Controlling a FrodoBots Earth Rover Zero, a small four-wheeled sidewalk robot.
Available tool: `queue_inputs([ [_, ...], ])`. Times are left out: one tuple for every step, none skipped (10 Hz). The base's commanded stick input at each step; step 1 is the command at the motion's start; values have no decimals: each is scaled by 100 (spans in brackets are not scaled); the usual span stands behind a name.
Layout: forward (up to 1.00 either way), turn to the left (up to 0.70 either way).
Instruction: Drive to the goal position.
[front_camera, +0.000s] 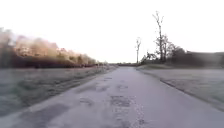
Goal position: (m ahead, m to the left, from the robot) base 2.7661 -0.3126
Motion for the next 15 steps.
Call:
queue_inputs([
  [100,-12],
  [100,-40],
  [100,-40],
  [100,-40],
  [100,-40],
  [100,-40],
  [100,-40],
  [100,-38],
  [100,-13],
  [100,0],
  [100,0],
  [100,0],
  [100,0],
  [100,0],
  [100,0],
])
